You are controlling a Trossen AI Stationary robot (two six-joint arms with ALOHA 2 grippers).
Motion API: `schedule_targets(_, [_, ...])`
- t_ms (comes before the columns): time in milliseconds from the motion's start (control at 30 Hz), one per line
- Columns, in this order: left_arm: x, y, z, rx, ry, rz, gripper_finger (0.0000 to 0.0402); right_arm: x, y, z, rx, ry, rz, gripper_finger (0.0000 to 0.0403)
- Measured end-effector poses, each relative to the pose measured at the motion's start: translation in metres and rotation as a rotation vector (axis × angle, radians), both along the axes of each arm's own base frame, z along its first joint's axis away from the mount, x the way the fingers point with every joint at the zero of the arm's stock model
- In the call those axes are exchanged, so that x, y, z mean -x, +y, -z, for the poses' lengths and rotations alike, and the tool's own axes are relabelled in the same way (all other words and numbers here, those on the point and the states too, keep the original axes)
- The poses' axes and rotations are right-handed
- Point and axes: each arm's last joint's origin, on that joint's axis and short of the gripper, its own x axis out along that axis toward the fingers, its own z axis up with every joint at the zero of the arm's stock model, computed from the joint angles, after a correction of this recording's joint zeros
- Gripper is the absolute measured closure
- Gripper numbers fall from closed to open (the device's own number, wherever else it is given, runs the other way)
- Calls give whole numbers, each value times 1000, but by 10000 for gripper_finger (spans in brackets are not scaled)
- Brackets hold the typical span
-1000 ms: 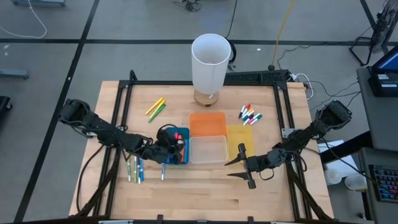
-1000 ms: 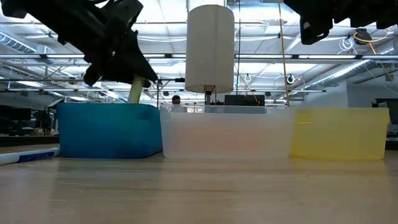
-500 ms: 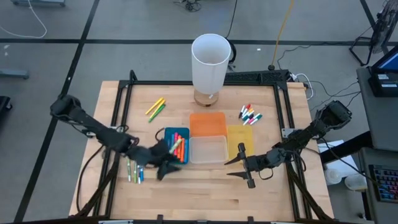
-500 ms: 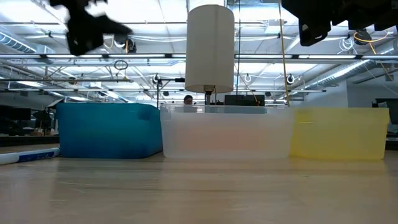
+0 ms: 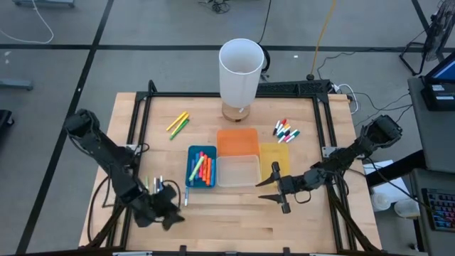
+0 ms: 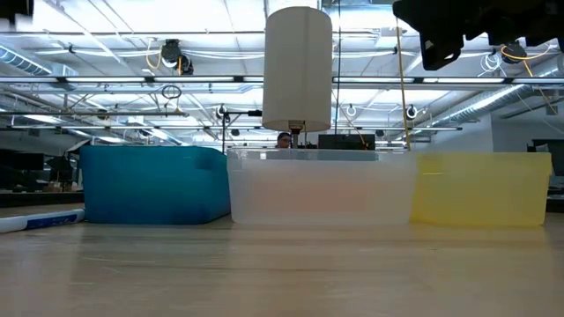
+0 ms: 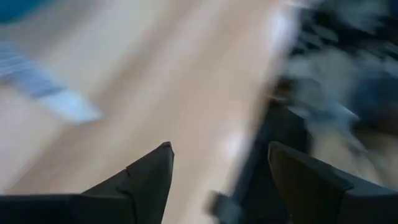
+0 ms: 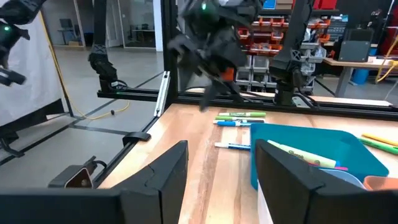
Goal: Pick & Place Markers
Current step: Put the right blue marker pen into the yellow bin
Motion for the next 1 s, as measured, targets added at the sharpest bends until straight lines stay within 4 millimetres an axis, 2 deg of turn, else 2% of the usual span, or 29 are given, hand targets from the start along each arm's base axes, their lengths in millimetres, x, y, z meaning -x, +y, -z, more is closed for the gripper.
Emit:
schedule_targets(167, [6,22,24,-33,277,-286,133,-1,-1,0,-24,5,6,234])
schedule_targets(267, [2,28,31,-12,364,-350,133,-1,-1,0,-28,6,7,235])
schedule_targets(400, [-11,34,34,-7,401,-364,133,-1,-1,0,-25,7,7,236])
schedule_targets(700, [-57,44,34,-100,555,-321,133,-1,-1,0,-2,1,7,236])
schedule_targets(800, [-65,47,38,-159,634,-337,133,-1,-1,0,-2,1,7,237])
schedule_targets(1000, [-74,48,54,-161,698,-377,133,-1,-1,1,-24,12,5,238])
